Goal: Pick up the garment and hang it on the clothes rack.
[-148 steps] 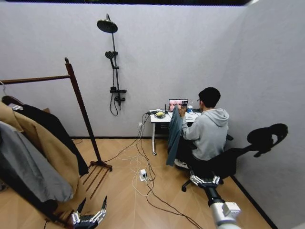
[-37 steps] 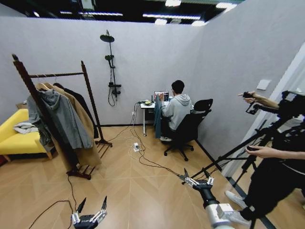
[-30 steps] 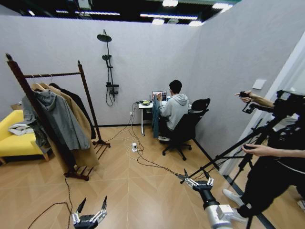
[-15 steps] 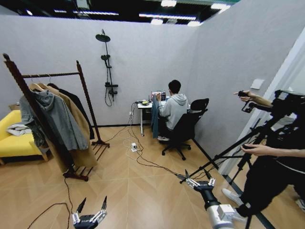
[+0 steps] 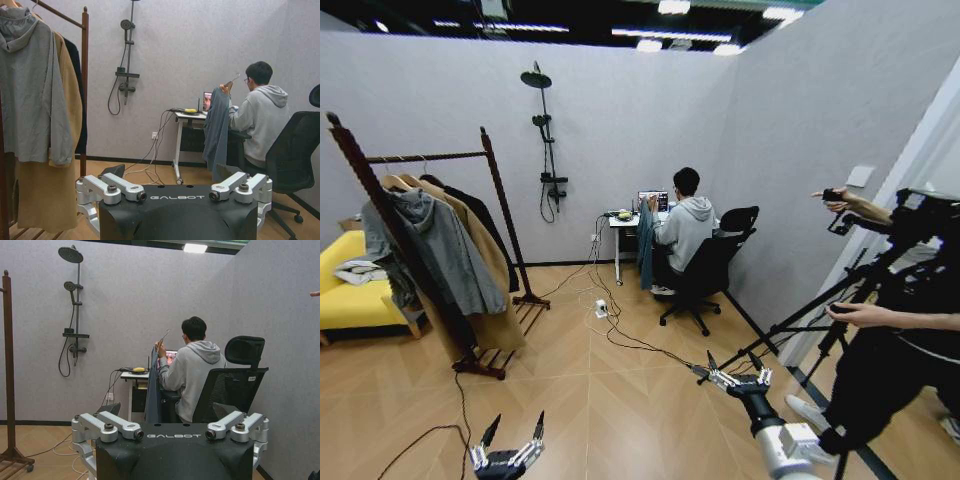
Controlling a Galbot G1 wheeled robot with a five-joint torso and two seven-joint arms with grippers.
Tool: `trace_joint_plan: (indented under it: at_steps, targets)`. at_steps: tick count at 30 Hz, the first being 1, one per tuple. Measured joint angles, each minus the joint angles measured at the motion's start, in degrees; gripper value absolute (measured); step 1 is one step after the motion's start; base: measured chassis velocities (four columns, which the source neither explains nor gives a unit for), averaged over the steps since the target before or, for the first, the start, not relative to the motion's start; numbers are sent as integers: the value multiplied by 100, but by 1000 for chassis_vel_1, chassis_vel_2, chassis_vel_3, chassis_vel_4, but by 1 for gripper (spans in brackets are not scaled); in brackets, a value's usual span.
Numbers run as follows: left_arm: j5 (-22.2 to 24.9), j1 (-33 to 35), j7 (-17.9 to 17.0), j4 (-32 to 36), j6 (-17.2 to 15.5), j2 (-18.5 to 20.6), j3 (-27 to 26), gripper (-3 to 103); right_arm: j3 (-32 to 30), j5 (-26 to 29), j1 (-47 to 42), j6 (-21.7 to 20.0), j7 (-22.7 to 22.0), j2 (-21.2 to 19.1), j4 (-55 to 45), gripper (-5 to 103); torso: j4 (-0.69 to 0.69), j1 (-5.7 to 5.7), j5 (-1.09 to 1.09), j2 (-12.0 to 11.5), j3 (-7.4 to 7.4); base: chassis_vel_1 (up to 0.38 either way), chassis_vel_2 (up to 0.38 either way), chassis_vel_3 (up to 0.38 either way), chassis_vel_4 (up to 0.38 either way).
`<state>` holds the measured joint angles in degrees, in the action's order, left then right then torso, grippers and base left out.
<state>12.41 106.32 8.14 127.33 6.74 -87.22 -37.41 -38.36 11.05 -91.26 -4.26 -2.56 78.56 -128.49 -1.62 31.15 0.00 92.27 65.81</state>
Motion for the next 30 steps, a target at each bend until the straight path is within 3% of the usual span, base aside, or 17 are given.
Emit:
trace_joint_plan:
  at_steps: [19,23,30]
  targets:
    - [0,0,0,0,0,1,0,100,1,-13,-3,2,7,3,-1,100,0,0,0,0,0,0,0,0,0]
    - [0,0,3,0,0,0,1,100,119,-134,-127,-135,102,259,-173,100,-1,-1,-2,0,0,0,0,0,0]
    - [0,0,0,0,-1,0,0,100,99,28,-94,-57,288,309,-217,100,0,0,0,0,0,0,0,0,0]
